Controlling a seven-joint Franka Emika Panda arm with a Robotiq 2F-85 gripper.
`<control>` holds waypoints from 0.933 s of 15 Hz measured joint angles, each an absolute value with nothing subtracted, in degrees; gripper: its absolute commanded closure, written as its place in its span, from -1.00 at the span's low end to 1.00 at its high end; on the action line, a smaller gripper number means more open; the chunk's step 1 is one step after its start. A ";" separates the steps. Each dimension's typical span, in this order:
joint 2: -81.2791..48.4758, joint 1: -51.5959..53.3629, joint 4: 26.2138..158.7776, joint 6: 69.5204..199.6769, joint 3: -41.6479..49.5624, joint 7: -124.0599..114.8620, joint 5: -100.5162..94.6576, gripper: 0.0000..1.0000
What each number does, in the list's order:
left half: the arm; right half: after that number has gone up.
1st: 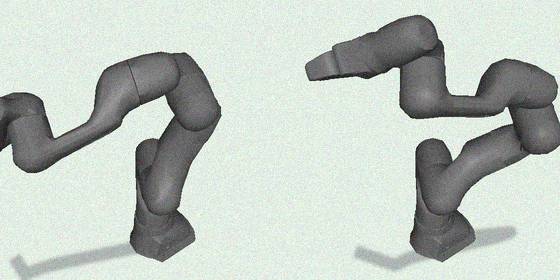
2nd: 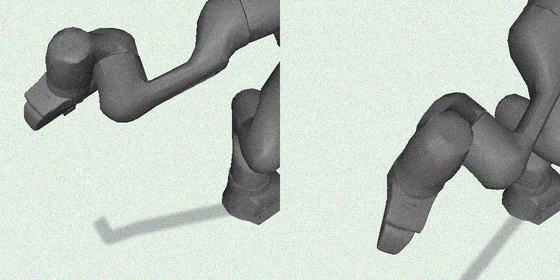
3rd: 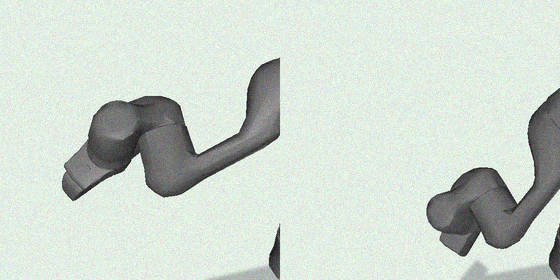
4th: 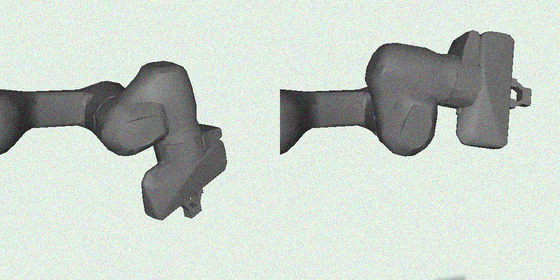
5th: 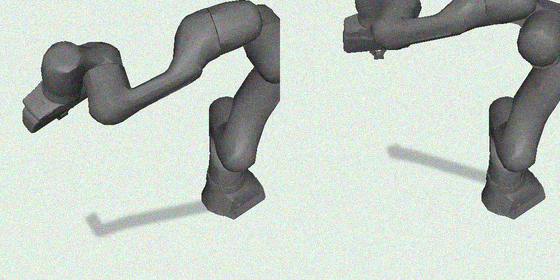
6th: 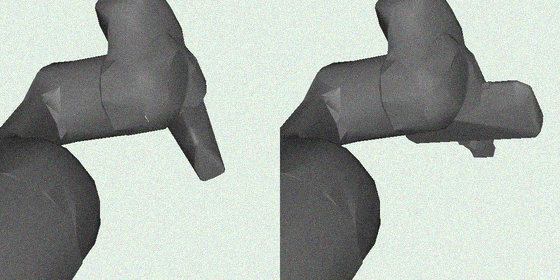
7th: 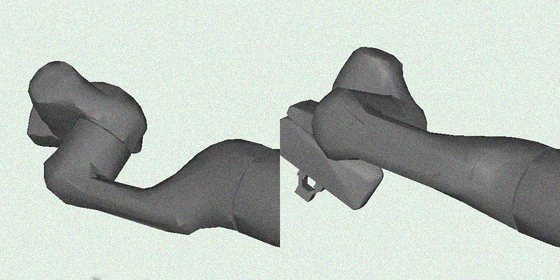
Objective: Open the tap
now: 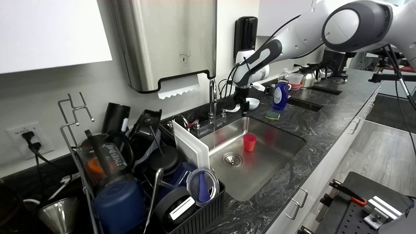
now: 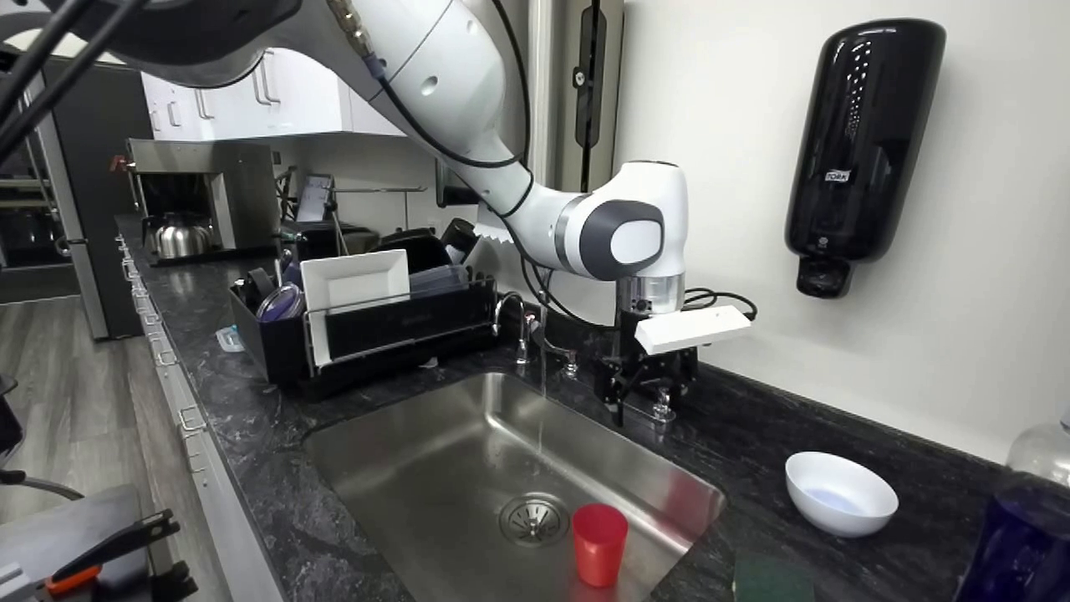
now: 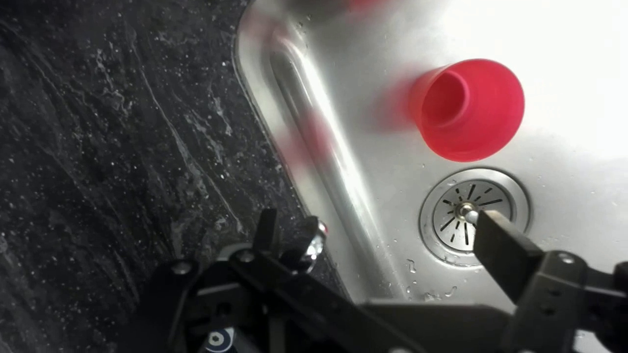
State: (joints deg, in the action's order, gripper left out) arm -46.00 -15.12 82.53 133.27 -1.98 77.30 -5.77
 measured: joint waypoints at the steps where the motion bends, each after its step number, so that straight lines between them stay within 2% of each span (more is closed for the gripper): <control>1: -45.46 -15.12 83.18 133.31 -2.06 77.07 -5.74 -1.00; 14: -43.48 -15.03 86.31 134.42 -2.66 75.66 -5.15 -1.00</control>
